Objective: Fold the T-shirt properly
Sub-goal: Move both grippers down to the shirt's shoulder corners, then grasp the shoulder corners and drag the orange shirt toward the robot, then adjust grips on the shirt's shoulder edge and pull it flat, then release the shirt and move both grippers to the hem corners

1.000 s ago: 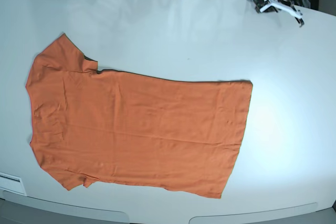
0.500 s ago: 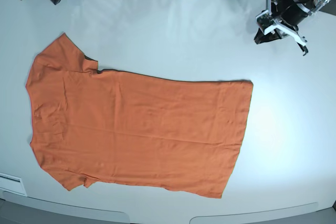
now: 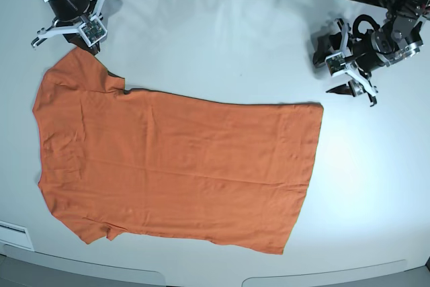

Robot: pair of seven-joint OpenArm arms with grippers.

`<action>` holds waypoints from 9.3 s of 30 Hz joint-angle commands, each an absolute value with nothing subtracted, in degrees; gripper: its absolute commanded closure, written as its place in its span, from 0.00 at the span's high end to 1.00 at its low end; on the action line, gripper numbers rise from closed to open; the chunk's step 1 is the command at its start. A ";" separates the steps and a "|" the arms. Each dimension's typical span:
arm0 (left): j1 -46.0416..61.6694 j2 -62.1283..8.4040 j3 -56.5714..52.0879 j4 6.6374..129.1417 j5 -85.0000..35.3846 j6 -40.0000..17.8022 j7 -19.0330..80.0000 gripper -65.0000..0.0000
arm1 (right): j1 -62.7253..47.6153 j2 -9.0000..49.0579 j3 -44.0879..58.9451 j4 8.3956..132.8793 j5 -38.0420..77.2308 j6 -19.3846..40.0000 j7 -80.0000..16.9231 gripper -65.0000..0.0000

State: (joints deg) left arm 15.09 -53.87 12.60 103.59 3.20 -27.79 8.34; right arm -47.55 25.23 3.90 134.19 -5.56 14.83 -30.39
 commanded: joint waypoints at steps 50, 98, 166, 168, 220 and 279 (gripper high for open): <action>-23.20 -53.49 58.11 86.61 21.98 -28.97 -0.38 0.00 | -41.95 25.74 4.23 120.57 -7.29 12.93 -29.15 0.48; -9.82 -72.49 58.06 120.81 17.76 -20.29 12.58 0.00 | -60.36 31.77 4.29 135.00 -14.00 2.57 -40.88 0.00; 2.68 -63.66 50.92 124.22 36.62 8.86 30.06 0.00 | -48.56 34.30 12.80 125.91 -8.16 7.11 -32.51 0.00; 2.68 -63.64 50.92 124.22 35.79 8.86 30.02 0.00 | -47.53 34.30 12.80 125.54 -6.28 7.14 -32.40 0.00; -1.85 -54.87 48.51 115.02 16.51 6.48 23.46 0.00 | -40.27 32.34 12.80 123.48 11.66 11.33 -34.33 0.00; 16.34 -54.78 48.51 130.50 17.08 -4.38 43.57 0.00 | -55.88 31.92 12.80 113.65 14.59 11.77 -49.32 0.00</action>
State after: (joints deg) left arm 16.36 -54.13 48.69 129.40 16.69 -4.93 43.99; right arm -54.28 31.90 13.34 114.69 13.50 10.22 -42.28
